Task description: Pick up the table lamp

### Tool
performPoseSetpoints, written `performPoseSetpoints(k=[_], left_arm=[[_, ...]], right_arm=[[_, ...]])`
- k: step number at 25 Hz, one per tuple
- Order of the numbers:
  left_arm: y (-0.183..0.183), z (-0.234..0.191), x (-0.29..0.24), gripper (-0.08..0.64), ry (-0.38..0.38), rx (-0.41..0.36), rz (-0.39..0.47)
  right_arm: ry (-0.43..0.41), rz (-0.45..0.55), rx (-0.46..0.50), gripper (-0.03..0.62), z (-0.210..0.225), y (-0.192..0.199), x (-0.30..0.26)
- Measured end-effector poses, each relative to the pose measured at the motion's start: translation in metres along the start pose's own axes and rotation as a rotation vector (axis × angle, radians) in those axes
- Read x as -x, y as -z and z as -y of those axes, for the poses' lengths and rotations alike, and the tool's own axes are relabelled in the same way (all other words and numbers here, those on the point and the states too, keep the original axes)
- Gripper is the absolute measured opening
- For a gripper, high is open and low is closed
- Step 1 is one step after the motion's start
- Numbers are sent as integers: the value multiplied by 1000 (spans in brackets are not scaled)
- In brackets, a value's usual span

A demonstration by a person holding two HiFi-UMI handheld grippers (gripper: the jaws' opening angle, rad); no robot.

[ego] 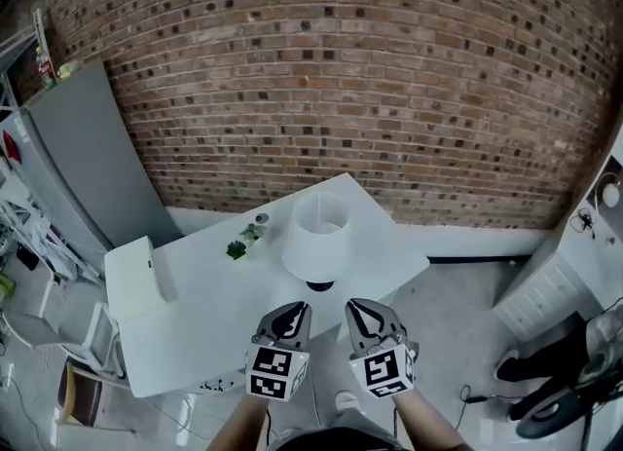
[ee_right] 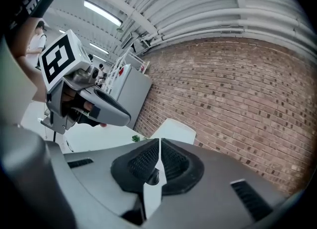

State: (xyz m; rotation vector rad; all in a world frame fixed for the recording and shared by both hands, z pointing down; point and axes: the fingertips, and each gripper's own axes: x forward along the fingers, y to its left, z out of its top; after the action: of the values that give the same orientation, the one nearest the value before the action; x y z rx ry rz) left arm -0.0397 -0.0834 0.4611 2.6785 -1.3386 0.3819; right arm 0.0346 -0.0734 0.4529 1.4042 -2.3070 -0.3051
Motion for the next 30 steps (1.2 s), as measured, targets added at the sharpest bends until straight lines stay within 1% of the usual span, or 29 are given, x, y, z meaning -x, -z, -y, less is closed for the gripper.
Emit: performPoseSetpoints(k=[3, 4, 6, 10, 14, 16, 21, 25, 30], left_arm=[[-1, -3, -10, 10, -27, -12, -11], [-3, -3, -14, 19, -32, -13, -12], [-6, -2, -21, 55, -38, -14, -13], [-14, -1, -39, 91, -63, -26, -19], [-24, 0, -56, 122, -68, -63, -39], [-28, -5, -64, 137, -85, -75, -43], [-30, -17, -76, 163, -127, -69, -46], [-29, -23, -83, 185, -120, -74, -66], [-32, -33, -95, 199, -105, -126, -85]], right_arm=[[-26, 22, 9, 10, 9, 1, -7], [-33, 24, 14, 25, 13, 3, -9], [-50, 28, 23, 76, 21, 5, -14], [-94, 42, 46, 107, 37, 7, -23], [-156, 60, 88, 136, 50, 9, -30], [-179, 67, 111, 144, 57, 11, -35], [-222, 75, 155, 149, 70, 17, -50], [-260, 81, 176, 156, 70, 16, -64], [-300, 84, 213, 156, 67, 10, -80]])
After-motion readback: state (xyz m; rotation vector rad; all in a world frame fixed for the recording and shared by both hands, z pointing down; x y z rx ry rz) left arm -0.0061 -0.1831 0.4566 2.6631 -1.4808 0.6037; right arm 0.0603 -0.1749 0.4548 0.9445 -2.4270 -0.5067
